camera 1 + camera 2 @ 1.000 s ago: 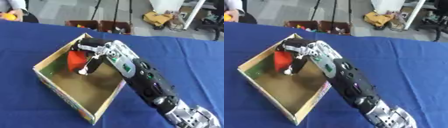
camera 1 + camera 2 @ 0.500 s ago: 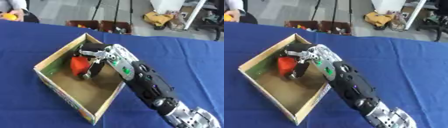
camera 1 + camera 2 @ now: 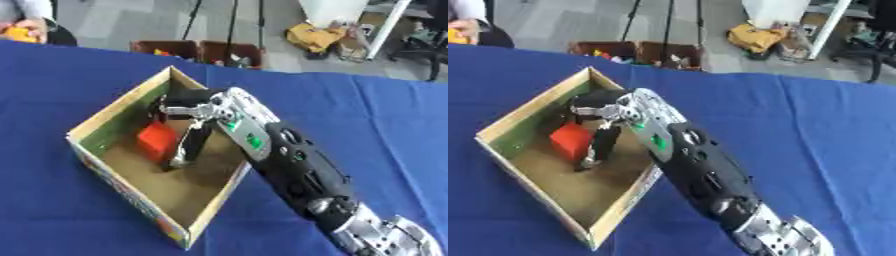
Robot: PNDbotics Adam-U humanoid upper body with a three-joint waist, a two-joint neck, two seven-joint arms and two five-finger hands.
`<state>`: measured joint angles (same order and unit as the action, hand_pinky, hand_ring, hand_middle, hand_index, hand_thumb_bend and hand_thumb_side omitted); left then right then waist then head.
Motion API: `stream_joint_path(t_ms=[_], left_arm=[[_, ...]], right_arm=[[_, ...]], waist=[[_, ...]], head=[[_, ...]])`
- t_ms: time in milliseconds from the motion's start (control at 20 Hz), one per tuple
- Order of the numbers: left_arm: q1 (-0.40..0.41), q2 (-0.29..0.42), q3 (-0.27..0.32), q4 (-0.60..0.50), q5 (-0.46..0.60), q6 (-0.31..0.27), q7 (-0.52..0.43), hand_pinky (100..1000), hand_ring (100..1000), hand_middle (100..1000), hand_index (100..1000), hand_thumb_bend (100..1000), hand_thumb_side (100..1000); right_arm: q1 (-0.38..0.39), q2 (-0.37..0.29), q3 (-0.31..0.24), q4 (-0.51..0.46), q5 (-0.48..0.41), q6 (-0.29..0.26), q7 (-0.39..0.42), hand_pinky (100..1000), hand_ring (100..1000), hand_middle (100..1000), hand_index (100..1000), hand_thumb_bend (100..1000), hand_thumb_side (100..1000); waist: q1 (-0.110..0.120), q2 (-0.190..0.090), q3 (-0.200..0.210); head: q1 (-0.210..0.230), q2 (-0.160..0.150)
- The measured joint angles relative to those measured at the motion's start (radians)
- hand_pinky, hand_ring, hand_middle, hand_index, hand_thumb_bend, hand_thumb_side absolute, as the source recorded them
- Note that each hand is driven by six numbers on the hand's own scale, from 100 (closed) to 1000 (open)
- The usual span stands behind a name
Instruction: Pick up objects on the table and place them in the box.
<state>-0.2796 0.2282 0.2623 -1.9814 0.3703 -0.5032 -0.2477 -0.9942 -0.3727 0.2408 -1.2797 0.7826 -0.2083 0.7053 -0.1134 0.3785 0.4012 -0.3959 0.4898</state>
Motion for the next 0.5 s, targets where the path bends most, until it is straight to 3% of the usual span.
stream_joint_path(t_ms=[500], left_arm=[[0.025,0.001,0.0,0.0,0.001,-0.002,0.003,542,701,811,883,100,918]], right_arm=[[-0.009,-0.1,-0.077,-0.202,-0.147,0.086,-0.091,789,769,794,870,701,521]], waist=[[0.0,-0.001,-0.027]], head=[[0.026,0.003]])
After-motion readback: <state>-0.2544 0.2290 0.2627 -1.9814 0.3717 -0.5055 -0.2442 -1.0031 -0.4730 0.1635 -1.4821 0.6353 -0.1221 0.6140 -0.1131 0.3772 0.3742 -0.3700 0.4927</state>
